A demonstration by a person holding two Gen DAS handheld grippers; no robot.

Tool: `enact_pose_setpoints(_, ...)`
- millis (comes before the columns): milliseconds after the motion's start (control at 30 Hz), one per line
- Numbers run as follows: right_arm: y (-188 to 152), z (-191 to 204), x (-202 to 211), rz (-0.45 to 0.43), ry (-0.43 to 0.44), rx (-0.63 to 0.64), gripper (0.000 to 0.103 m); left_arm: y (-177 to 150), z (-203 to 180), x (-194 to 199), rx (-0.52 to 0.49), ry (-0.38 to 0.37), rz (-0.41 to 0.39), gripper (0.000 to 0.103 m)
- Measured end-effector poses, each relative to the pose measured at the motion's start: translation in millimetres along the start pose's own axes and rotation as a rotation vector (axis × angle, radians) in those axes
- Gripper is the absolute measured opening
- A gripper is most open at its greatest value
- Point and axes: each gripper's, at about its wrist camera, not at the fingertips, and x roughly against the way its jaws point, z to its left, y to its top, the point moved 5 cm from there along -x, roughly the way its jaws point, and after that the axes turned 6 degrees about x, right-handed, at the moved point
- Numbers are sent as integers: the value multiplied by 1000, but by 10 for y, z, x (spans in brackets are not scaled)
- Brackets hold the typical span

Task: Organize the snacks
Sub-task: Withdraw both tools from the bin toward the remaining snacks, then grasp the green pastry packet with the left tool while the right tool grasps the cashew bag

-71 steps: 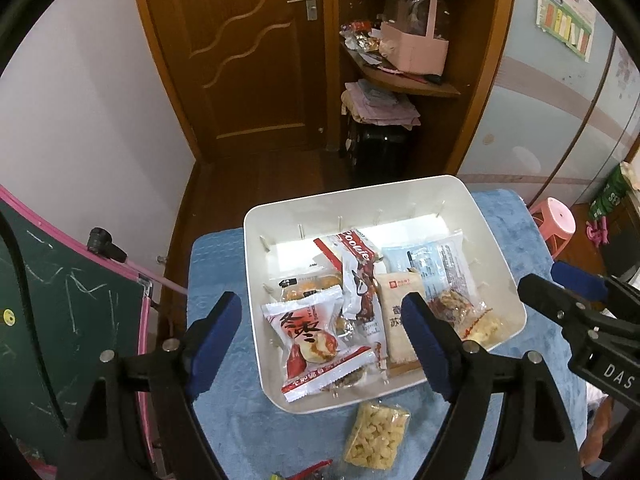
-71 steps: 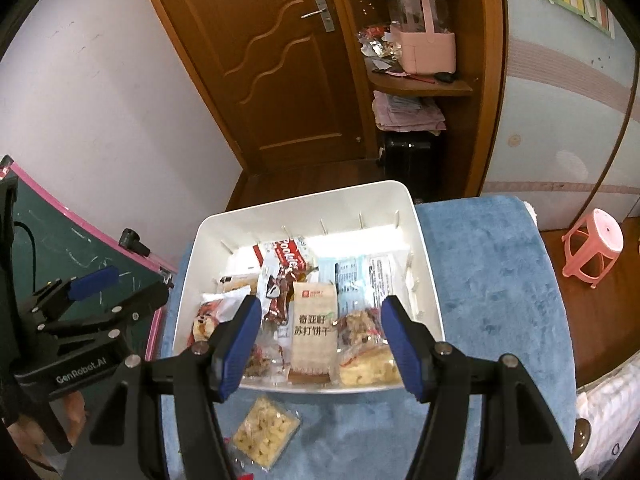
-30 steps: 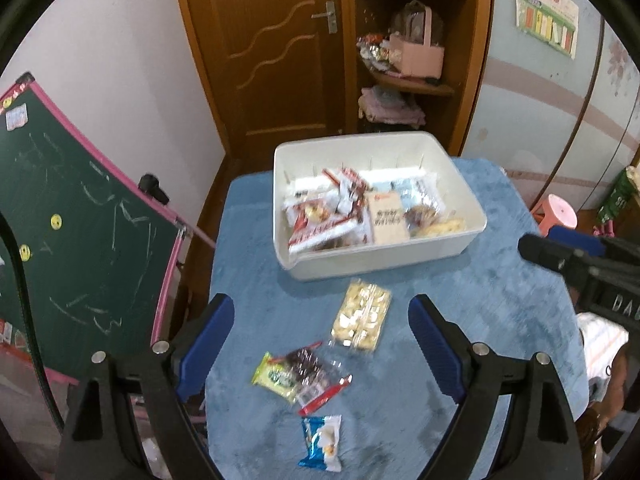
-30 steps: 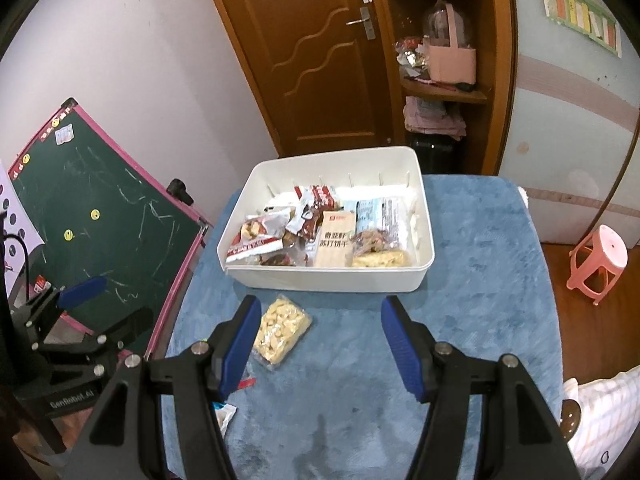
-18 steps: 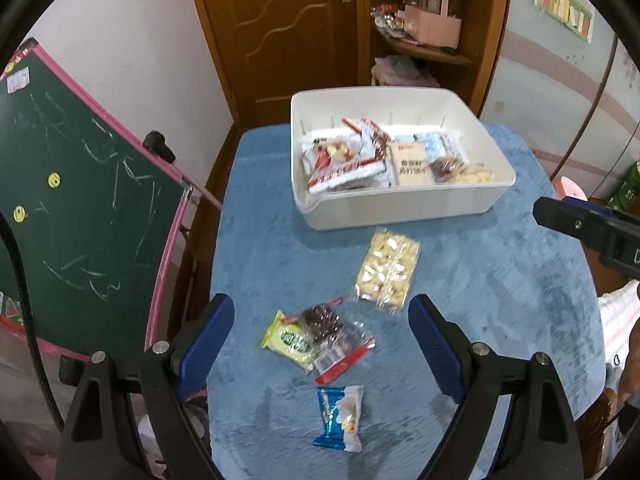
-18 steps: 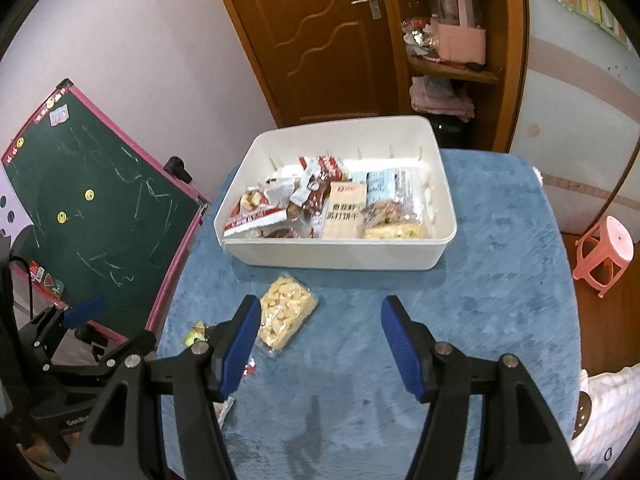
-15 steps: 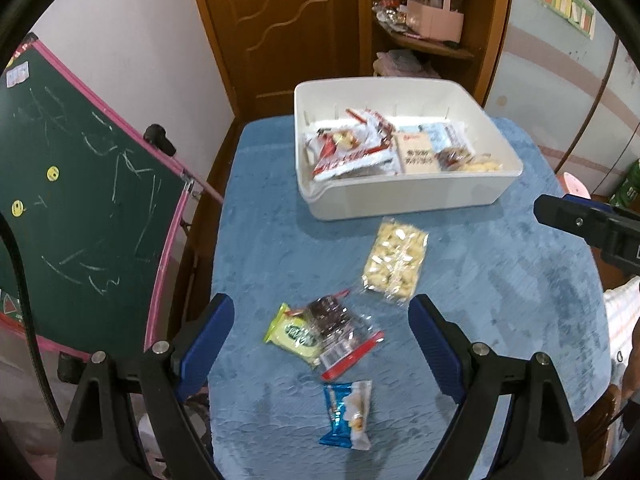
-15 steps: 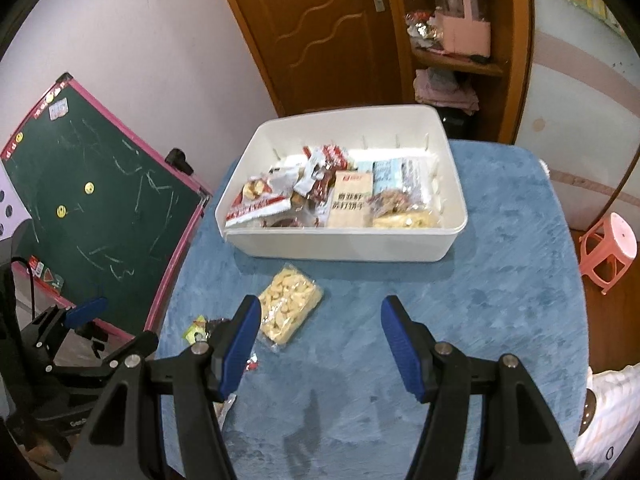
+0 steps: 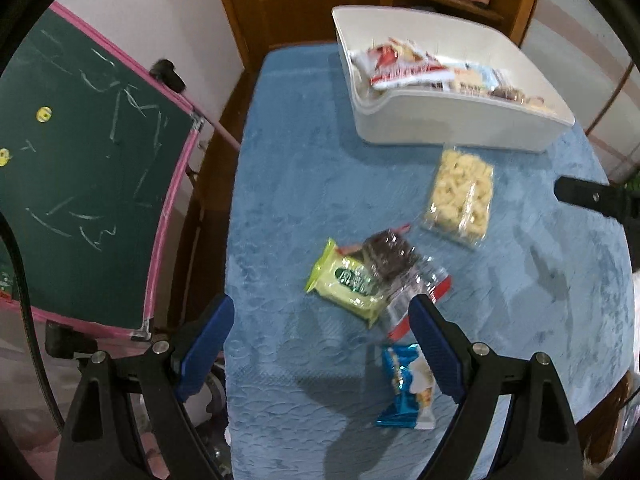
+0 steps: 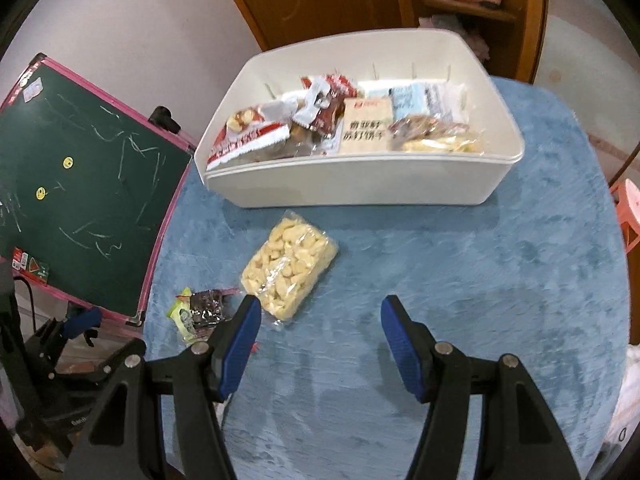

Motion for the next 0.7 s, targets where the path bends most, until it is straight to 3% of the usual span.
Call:
enact_pose_setpoints(267, 20, 65, -422, 68, 37, -80, 63, 2, 8, -340, -41, -48, 73, 88)
enact_pose_setpoints(533, 44, 83, -710, 106, 43, -136, 63, 122, 255, -751, 95, -120, 171, 88)
enact_pose_setpoints(700, 93, 67, -847, 120, 51, -174, 63, 118, 232, -944, 99, -125, 226, 88)
